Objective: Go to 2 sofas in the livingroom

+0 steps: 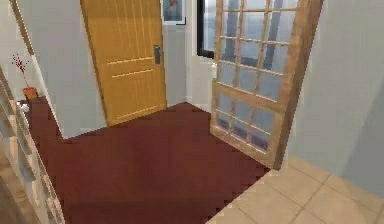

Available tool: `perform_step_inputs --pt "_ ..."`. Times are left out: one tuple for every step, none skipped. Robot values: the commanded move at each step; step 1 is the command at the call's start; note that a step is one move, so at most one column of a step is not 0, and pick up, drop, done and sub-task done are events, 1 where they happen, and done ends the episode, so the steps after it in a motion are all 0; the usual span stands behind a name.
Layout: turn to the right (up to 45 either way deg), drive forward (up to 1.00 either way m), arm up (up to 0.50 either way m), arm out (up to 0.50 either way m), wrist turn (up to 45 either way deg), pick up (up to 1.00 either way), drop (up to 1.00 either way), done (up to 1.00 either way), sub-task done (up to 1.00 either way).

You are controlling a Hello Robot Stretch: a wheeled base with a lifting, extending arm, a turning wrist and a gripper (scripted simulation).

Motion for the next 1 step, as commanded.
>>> perform_step_inputs --pt "-3.0 0.0 0.0 0.0 0.0 0.0 0.0 0.0 0.0"
